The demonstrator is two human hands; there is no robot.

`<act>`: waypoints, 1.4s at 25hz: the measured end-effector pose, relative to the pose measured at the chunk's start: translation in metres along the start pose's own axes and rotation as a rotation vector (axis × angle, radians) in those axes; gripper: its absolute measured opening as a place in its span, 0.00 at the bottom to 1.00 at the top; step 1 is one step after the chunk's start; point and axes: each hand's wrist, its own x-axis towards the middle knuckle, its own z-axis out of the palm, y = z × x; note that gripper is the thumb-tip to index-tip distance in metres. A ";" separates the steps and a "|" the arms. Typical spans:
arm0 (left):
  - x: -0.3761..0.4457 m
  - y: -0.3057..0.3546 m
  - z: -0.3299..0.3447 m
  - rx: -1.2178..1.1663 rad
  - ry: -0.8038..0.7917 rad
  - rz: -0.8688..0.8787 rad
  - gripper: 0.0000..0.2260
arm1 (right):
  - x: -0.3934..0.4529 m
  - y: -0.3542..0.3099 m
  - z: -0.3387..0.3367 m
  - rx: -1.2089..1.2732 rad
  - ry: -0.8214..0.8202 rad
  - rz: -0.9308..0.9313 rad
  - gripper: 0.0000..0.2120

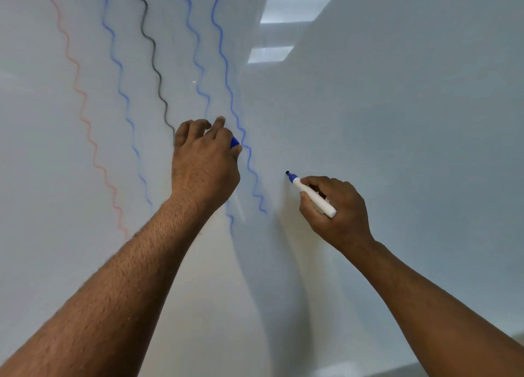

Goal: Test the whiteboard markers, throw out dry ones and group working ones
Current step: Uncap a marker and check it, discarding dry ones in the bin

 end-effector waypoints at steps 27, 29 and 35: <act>-0.366 0.009 0.053 -1.465 -0.733 -1.966 0.10 | -0.322 -0.064 0.009 0.627 -0.492 1.150 0.07; -0.386 0.008 0.052 -1.425 -0.717 -2.048 0.11 | -0.334 -0.078 0.009 0.685 -0.585 1.195 0.07; -0.419 0.010 0.054 -1.403 -0.670 -2.120 0.11 | -0.354 -0.106 0.017 0.737 -0.770 1.164 0.06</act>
